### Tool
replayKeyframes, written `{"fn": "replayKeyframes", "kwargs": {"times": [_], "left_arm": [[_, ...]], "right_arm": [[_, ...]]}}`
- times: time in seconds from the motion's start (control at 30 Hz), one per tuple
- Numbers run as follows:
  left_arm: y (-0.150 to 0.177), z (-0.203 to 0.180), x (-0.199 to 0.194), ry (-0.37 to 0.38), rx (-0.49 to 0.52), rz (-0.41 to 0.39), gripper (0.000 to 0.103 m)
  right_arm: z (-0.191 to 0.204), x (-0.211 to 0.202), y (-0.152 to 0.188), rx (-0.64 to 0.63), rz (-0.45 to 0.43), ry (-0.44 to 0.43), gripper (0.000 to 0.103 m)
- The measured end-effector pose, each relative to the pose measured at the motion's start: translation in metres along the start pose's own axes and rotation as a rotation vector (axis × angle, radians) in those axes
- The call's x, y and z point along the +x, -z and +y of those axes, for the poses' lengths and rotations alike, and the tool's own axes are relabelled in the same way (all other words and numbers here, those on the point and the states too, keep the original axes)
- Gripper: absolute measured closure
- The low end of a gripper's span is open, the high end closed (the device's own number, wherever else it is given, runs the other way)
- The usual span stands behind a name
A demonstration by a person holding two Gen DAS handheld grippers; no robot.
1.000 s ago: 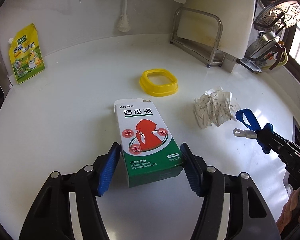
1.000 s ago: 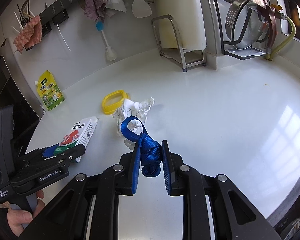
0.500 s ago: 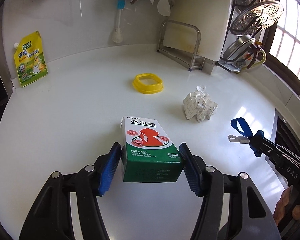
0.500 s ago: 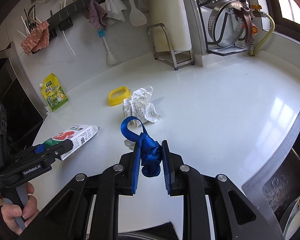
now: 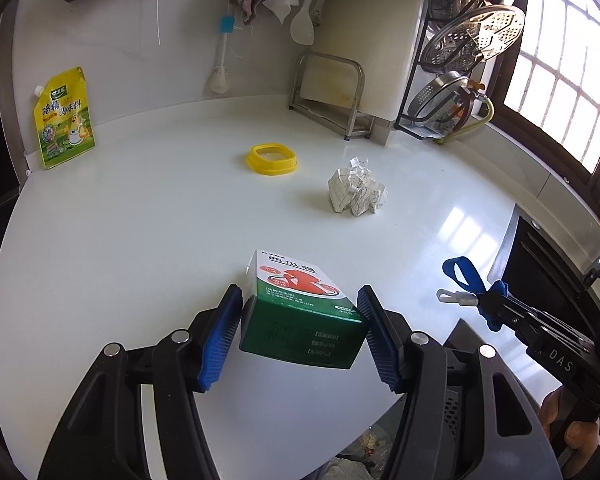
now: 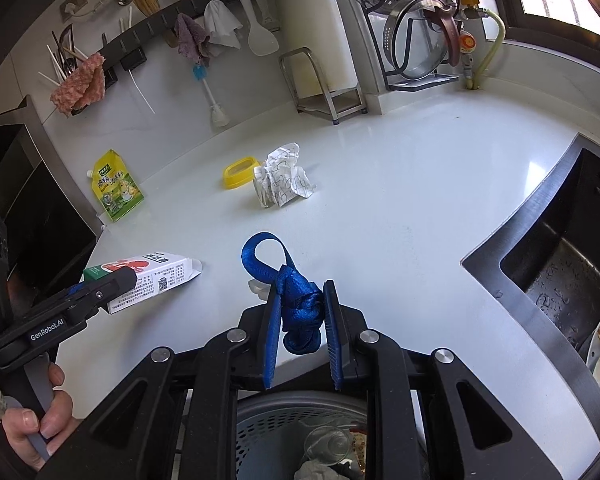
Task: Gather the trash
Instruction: 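Carry the blue strap and green carton over the basket bin with both tools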
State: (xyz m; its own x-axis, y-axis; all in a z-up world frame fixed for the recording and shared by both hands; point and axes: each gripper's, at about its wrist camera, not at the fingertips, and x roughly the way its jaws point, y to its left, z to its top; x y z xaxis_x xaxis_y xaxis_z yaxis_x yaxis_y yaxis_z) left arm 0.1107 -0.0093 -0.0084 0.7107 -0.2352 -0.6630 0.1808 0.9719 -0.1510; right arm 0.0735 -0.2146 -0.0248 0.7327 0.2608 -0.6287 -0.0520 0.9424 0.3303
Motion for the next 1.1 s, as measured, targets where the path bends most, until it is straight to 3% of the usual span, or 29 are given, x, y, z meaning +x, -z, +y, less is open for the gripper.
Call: {"fn": "replayKeyframes", "kwargs": {"times": [0.53,1.1], "left_arm": [[0.032,-0.014,-0.044,0.056,0.031,-0.023,0.045],[0.081,-0.051,-0.085,0.122,0.088,-0.004,0.045]], "right_arm": [[0.017,-0.03,0.046,0.031,-0.002,-0.011,0.083],[0.005,-0.086,0.099,0.054,-0.01,0.039,0.083]]}}
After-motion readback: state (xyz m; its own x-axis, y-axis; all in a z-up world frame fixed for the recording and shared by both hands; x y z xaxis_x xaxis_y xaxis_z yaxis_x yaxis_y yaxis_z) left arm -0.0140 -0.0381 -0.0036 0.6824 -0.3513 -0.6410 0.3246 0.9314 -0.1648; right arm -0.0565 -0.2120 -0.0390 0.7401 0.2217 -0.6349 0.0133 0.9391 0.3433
